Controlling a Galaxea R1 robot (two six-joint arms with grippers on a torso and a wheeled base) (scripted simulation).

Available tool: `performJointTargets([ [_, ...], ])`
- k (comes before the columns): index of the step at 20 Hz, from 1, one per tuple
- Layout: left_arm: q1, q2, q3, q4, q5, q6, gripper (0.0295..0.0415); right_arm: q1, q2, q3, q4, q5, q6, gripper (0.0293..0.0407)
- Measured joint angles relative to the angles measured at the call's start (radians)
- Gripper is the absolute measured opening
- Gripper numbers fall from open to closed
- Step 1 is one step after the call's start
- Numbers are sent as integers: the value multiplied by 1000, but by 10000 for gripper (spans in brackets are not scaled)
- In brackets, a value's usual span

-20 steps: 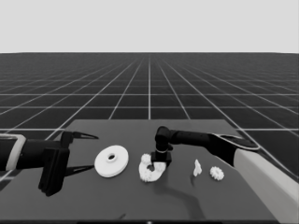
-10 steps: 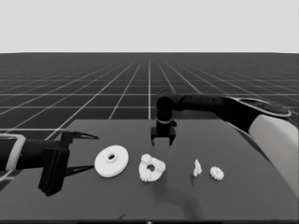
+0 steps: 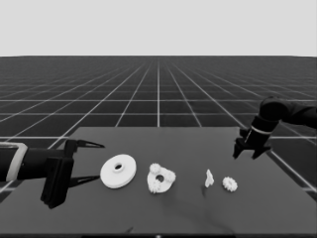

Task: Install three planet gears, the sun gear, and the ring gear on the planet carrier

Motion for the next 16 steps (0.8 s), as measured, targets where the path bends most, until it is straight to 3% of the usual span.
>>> performJointTargets([
  [1, 0, 0, 0, 0, 0, 0, 385, 0, -1, -3, 0, 0, -4, 385],
  [2, 0, 0, 0, 0, 0, 0, 385, -157, -9, 12, -142, 122, -4, 385],
  [3, 0, 0, 0, 0, 0, 0, 385, -288, 7, -21, -227, 197, -10, 385],
  [4, 0, 0, 0, 0, 0, 0, 385, -359, 31, -65, -272, 241, -20, 385],
  [6, 0, 0, 0, 0, 0, 0, 385, -417, 62, -122, -306, 284, -35, 385],
  [11, 0, 0, 0, 0, 0, 0, 385, -441, 79, -155, -321, 305, -43, 385],
  [13, 0, 0, 0, 0, 0, 0, 385, -442, 79, -156, -322, 307, -44, 314],
  [16, 0, 0, 0, 0, 0, 0, 385, -442, 80, -157, -322, 307, -44, 310],
])
